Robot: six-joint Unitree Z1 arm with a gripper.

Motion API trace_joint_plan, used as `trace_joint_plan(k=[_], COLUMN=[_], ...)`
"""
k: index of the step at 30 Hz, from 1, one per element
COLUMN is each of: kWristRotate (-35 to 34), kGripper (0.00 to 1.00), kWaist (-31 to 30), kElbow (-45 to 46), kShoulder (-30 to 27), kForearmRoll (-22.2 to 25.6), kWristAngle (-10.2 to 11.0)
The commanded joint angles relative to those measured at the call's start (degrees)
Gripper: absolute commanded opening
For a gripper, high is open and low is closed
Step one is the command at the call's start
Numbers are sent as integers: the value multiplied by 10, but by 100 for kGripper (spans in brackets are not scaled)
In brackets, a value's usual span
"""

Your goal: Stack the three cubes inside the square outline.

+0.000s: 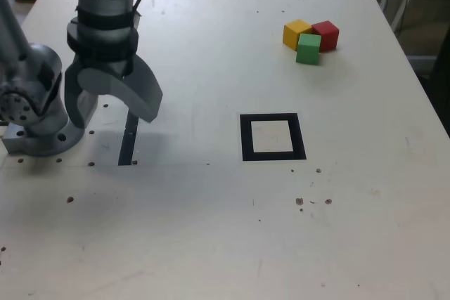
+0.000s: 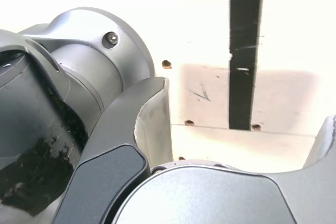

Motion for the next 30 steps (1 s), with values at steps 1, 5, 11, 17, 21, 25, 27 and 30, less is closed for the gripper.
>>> trace_joint_plan(k=[1,5,11,17,21,25,27,30], kWristRotate=[21,83,154,194,246,327,369,416], kGripper=[99,99,99,99,99,99,99,99], kWaist=[16,53,91,105,119,136,143,151], kElbow=[-19,-82,-201,-306,-378,-463,-511,-582], kShoulder=[-4,5,66,94,111,154,179,215], kForearmRoll=[8,38,120,151,160,188,207,230], kWristAngle=[3,27,62,101,117,122,124,126])
